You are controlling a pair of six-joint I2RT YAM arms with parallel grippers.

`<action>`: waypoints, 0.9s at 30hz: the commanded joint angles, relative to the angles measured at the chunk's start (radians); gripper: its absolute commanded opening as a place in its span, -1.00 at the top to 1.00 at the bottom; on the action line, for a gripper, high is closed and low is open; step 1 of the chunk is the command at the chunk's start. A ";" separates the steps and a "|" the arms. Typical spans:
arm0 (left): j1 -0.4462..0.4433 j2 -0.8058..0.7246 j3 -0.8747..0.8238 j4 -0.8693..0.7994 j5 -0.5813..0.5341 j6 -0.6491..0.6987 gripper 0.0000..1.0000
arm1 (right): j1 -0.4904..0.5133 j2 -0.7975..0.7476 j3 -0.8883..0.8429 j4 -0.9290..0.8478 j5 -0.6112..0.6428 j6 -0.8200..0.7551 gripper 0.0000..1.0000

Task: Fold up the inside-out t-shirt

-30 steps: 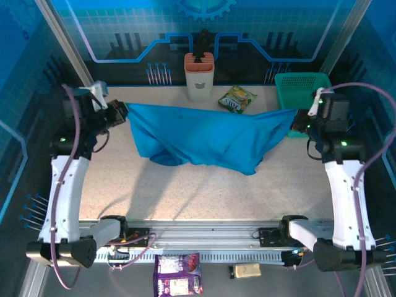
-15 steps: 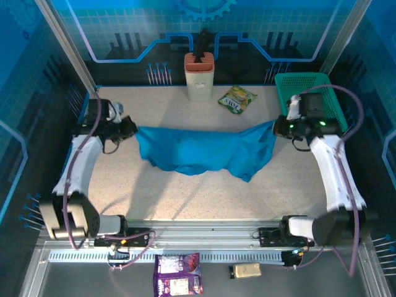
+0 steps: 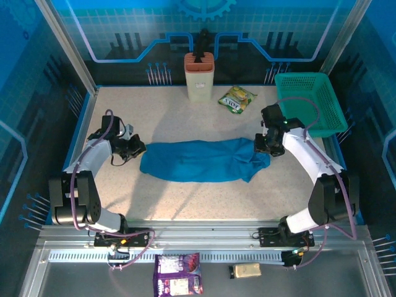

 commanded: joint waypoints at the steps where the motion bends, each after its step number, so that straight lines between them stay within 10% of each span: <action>1: 0.008 -0.024 0.001 0.007 0.021 -0.010 1.00 | 0.061 -0.076 0.013 -0.034 0.123 0.053 0.23; 11: 0.008 -0.033 0.000 0.006 0.015 -0.008 1.00 | 0.297 -0.096 -0.047 -0.001 0.179 0.125 0.27; 27: 0.008 -0.037 0.006 0.000 0.009 -0.007 1.00 | 0.404 0.237 0.049 -0.027 0.440 -0.275 0.07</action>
